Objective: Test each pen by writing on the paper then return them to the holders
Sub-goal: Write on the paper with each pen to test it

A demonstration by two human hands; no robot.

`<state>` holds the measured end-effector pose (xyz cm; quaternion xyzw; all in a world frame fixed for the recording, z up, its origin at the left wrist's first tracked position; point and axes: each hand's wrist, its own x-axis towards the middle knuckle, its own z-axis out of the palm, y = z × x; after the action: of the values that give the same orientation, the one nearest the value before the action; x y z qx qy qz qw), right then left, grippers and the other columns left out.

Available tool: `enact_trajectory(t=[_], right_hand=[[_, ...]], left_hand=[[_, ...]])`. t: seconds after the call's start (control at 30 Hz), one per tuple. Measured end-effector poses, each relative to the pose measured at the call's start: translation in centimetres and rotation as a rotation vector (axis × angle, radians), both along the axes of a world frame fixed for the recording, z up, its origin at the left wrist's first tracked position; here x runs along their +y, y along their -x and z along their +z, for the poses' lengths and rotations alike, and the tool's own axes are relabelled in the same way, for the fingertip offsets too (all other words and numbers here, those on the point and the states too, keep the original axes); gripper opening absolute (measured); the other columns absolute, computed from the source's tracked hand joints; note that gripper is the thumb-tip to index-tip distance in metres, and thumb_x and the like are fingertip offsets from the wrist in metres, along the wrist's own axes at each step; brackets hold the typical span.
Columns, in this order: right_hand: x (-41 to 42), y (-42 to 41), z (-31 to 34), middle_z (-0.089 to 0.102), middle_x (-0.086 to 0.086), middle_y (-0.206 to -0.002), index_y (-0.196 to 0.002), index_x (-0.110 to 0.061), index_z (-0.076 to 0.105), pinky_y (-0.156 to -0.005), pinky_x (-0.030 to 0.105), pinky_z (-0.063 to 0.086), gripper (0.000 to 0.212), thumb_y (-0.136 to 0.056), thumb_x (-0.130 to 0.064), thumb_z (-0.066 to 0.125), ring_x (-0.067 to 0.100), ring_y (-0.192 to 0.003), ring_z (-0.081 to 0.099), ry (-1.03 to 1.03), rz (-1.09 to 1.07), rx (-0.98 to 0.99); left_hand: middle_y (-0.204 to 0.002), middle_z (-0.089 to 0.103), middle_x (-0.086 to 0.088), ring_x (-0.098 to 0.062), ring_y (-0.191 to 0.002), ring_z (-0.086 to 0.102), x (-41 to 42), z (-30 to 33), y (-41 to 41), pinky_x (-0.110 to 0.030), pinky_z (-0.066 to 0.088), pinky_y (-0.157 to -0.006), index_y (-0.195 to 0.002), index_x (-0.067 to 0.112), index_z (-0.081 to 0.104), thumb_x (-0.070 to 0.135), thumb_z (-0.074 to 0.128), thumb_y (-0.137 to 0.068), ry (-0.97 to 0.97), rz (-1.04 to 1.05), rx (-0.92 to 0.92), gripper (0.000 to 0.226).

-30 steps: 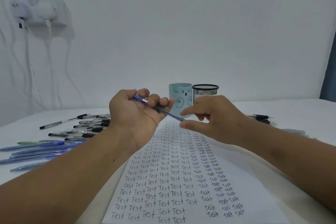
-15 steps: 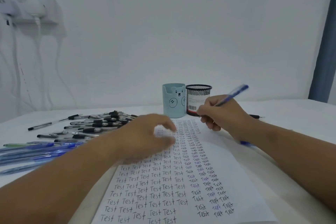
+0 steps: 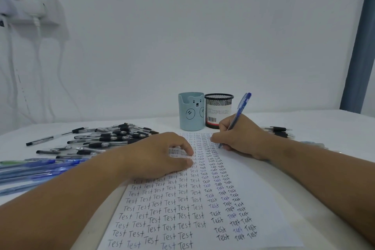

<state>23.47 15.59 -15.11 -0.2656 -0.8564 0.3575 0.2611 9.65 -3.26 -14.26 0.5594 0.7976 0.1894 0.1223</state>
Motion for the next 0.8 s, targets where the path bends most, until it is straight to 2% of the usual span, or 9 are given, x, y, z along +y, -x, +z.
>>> enact_trajectory(t=[0.07, 0.3, 0.5, 0.63, 0.8], right_hand=[[0.02, 0.02, -0.01, 0.060, 0.002, -0.048, -0.049, -0.018, 0.046, -0.060, 0.027, 0.046, 0.038, -0.077, -0.011, 0.071, 0.015, -0.053, 0.054, -0.016, 0.002, -0.009], [0.18, -0.04, -0.18, 0.061, 0.002, -0.050, -0.049, -0.020, 0.044, -0.052, 0.023, 0.038, 0.040, -0.079, -0.013, 0.069, 0.015, -0.054, 0.048, -0.010, 0.033, -0.029], [0.19, 0.14, -0.20, 0.062, 0.002, -0.052, -0.053, -0.018, 0.047, -0.053, 0.019, 0.041, 0.036, -0.081, -0.012, 0.069, 0.009, -0.051, 0.051, -0.037, 0.046, -0.044], [0.31, 0.13, -0.23, 0.061, 0.001, -0.051, -0.052, -0.018, 0.047, -0.056, 0.023, 0.042, 0.037, -0.081, -0.012, 0.069, 0.011, -0.055, 0.052, -0.055, 0.050, -0.045], [0.31, 0.02, -0.25, 0.059, 0.002, -0.049, -0.051, -0.018, 0.044, -0.048, 0.015, 0.039, 0.040, -0.082, -0.011, 0.069, 0.010, -0.054, 0.055, -0.039, 0.065, -0.038]], left_hand=[[-0.123, 0.044, 0.034, 0.003, -0.119, 0.040, 0.02, -0.08, 0.09, -0.024, 0.029, -0.103, -0.114, 0.050, 0.061, 0.055, 0.064, -0.091, -0.003, -0.004, 0.002, 0.024], [-0.129, 0.045, 0.033, 0.002, -0.124, 0.042, 0.00, -0.27, 0.26, -0.025, 0.031, -0.104, -0.114, 0.051, 0.061, 0.056, 0.063, -0.091, -0.007, -0.017, 0.010, 0.023], [-0.129, 0.045, 0.033, 0.001, -0.125, 0.041, 0.12, -0.25, 0.26, -0.026, 0.031, -0.106, -0.113, 0.052, 0.060, 0.056, 0.063, -0.091, -0.004, -0.017, 0.011, 0.023], [-0.127, 0.044, 0.034, 0.003, -0.122, 0.041, 0.09, -0.22, 0.21, -0.024, 0.030, -0.103, -0.114, 0.051, 0.060, 0.055, 0.062, -0.092, -0.004, -0.021, 0.007, 0.023], [-0.131, 0.045, 0.032, 0.001, -0.125, 0.042, 0.11, -0.20, 0.23, -0.026, 0.031, -0.106, -0.115, 0.051, 0.059, 0.056, 0.061, -0.092, 0.006, -0.021, 0.016, 0.024]])
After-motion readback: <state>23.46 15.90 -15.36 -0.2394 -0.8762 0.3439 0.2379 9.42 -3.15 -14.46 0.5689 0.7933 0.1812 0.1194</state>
